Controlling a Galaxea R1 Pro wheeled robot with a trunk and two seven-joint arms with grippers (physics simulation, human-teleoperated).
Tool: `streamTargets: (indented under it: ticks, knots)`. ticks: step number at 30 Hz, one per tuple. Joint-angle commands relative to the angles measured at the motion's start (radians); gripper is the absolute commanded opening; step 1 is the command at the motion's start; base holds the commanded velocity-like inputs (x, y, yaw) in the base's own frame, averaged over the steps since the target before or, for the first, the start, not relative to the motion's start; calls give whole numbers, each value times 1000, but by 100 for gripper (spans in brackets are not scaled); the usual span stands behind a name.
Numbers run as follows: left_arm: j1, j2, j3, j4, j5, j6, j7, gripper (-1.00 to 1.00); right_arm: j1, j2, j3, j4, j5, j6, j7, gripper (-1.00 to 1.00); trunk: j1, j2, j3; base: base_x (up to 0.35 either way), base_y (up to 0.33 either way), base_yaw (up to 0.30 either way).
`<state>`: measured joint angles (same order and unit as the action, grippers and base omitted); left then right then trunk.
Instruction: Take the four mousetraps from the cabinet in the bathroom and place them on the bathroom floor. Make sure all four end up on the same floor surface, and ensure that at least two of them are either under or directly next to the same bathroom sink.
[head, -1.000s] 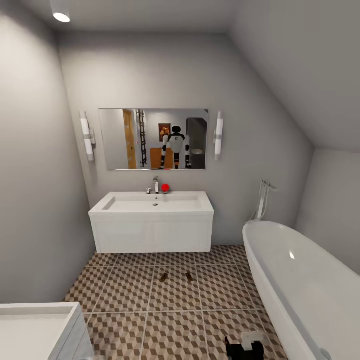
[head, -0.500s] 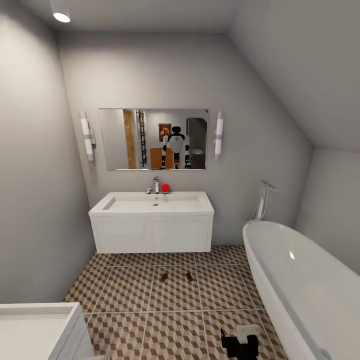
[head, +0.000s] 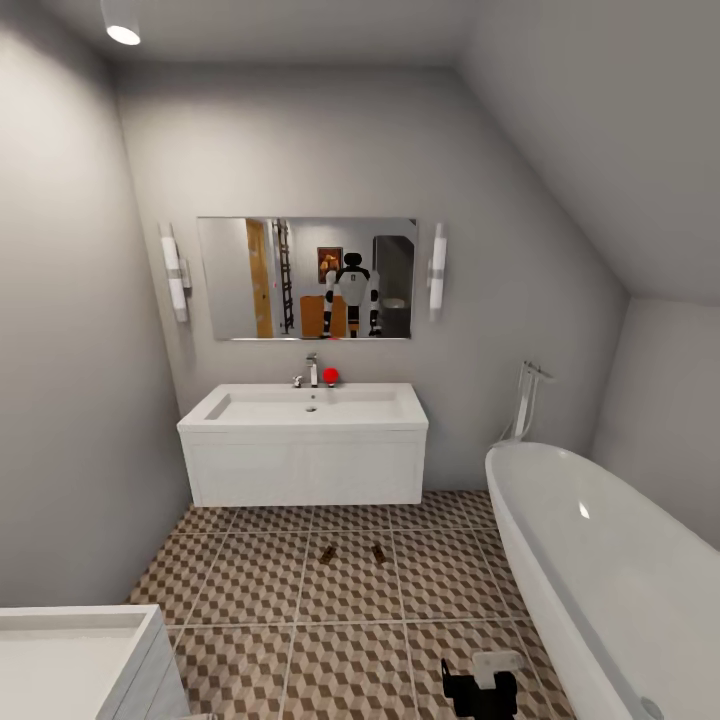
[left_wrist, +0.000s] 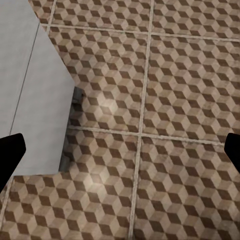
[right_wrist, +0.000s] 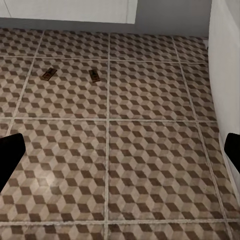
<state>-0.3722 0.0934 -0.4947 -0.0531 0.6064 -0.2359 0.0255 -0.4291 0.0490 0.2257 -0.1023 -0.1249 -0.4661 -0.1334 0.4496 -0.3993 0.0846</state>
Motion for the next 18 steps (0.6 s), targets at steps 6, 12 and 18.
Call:
streamTargets:
  ticks: [6,12,18]
  knots:
    - [0,0,-8,1,6,-2,2,100,0,0,9,2,-10,-3,-3,100,0,-1,0,0,0,0]
    - [0,0,-8,1,6,-2,1,100,0,-2,9,2,-10,-3,-3,100,0,-1,0,0,0,0]
    - [0,0,-8,1,6,-2,1,100,0,-3,9,2,-8,-3,-4,100,0,-1,0,0,0,0]
